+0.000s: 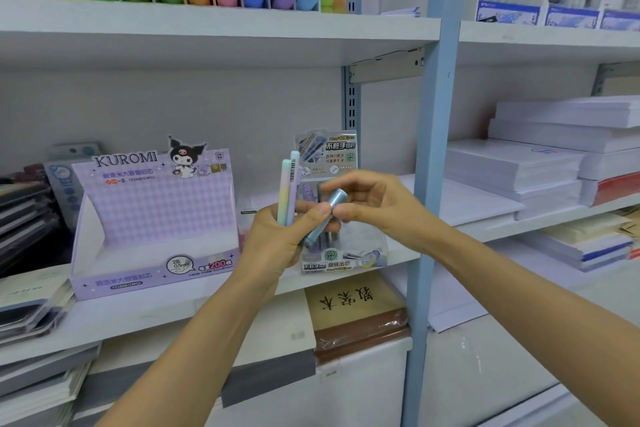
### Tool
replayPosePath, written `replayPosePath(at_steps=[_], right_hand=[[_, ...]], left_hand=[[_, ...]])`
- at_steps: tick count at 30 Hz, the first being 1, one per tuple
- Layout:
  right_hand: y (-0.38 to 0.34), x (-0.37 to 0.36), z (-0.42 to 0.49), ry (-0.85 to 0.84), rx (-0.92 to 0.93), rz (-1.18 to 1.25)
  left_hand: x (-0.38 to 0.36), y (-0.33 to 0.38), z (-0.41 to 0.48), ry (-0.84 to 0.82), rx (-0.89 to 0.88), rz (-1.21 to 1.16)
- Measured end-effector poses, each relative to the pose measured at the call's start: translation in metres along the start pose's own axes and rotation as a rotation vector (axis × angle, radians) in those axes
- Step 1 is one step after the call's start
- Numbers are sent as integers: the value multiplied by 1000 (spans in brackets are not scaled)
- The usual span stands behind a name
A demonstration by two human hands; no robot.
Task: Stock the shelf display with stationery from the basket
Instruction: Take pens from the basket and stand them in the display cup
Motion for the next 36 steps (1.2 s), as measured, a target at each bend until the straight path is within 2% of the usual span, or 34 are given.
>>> replayPosePath(at_steps=[5,7,11,15,17,20,24,26,30,36], right_hand=[[0,19,-12,301,-36,128],[3,15,-16,267,-68,123],[2,-10,-21,54,-129,-51],[-18,2,-14,235,-36,-90],[-24,4,-8,231,-18,-146],[-26,13,2,225,2,-195],[-15,63,9,495,-32,-404],[3,78,13,561,-98,-532],[38,73,18,488,-197,-690],[42,67,26,364,-164,-807]], left_hand=[[-1,9,-8,-4,-70,-92],[2,12,-9,34,-97,-120],[5,17,-13,116,-154,-19],[-2,23,-13,118,-203,93],[-8,24,-13,94,-210,140],[-9,18,-11,59,-147,144],[-1,2,-6,9,39,54],[0,-3,-5,-12,92,-4],[2,-9,-4,-43,121,-49],[1,-10,-4,-145,77,-35]])
Point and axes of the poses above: each hand's wrist, its own z-axis towards the middle knuckle, its own x-axis out of the back of the hand, y = z × x, the point moved 8 cm from there along z, towards the middle knuckle, and after that the axes turned 4 degrees about -z, right-handed, at the moved point
